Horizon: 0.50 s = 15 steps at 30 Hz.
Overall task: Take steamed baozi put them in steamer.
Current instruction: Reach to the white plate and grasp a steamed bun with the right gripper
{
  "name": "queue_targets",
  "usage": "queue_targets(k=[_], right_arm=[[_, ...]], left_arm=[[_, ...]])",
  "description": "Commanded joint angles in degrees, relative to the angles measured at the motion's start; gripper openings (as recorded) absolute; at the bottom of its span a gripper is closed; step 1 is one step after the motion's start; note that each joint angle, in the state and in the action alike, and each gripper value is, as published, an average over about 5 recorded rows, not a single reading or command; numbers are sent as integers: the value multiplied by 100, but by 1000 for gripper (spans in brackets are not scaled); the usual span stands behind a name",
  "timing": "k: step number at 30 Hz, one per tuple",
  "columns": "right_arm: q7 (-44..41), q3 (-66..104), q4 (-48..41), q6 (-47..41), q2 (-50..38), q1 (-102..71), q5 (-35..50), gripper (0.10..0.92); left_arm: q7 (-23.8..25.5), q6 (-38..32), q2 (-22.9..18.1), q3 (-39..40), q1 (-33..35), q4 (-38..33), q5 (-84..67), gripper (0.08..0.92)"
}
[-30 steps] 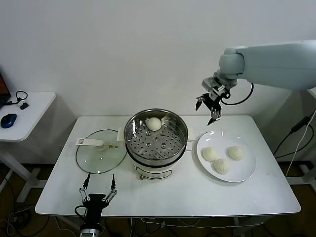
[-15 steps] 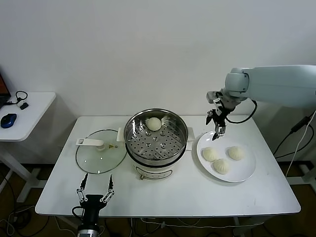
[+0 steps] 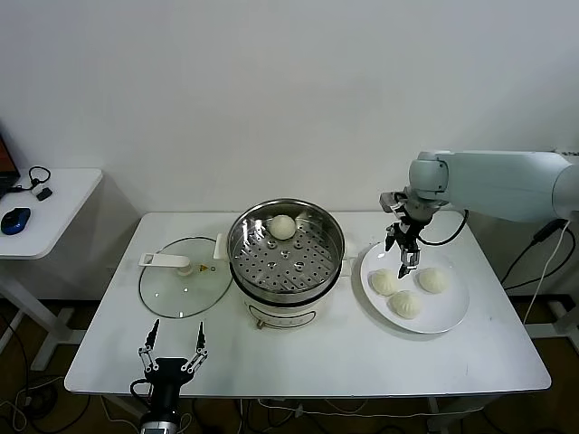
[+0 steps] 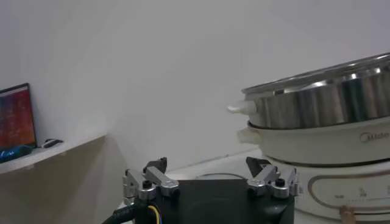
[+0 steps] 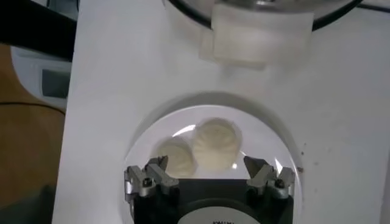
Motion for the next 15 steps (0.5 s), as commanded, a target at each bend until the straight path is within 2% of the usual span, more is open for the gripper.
queue_targets(k=[1,15], right_arm=[[-24,309,-324,-14,-10,-614,-493,823],[308,871,-870,-79,177,-1332,-665,823]], left_arm=[[6,-2,-280,-15,-10,24,7,823],[14,-6,-280,-95,-12,44,5,823]])
